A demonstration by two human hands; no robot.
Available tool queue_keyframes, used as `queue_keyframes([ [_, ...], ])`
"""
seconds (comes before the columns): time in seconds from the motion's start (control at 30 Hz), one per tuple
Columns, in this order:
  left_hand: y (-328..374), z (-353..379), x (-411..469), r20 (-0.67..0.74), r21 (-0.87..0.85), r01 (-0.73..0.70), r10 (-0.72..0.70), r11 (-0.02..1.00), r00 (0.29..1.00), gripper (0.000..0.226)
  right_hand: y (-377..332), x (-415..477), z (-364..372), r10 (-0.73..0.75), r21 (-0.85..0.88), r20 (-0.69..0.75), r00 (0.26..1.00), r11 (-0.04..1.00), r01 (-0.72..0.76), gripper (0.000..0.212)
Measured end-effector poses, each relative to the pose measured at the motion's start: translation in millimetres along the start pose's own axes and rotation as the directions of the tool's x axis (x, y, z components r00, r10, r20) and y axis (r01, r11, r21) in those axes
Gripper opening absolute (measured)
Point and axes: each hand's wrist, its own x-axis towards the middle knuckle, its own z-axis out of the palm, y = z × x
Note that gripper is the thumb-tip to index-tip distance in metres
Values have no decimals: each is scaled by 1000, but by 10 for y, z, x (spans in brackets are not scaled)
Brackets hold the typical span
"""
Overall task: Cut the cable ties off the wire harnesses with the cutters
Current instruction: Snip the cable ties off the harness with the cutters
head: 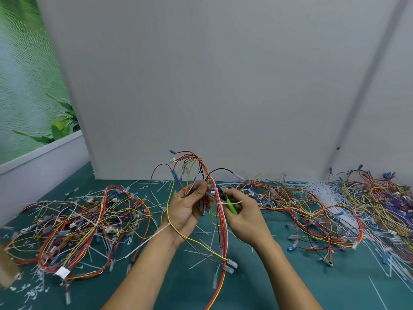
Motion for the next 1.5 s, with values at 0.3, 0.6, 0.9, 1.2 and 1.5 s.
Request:
queue_keyframes([
  [0.3,-36,-72,45,-39,117,-15,20,993,999,13,-15,19,41,103,120,50,993,987,-108,18],
  [0.6,-71,-182,69,-53,368,-106,135,924,989,28,-39,15,80,263,252,75,962,928,-274,19],
  [0.9,-116,-213,93,-69,455,-108,156,884,985,39,-42,16,88,220,149,47,974,963,-225,15],
  [1.2,-129,-206,98,-90,460,-93,151,883,984,51,-106,0,41,238,175,186,953,947,-271,12],
  [1.5,-105,-170,70,-106,485,-61,128,873,986,58,-141,-18,120,265,214,98,959,936,-281,13],
])
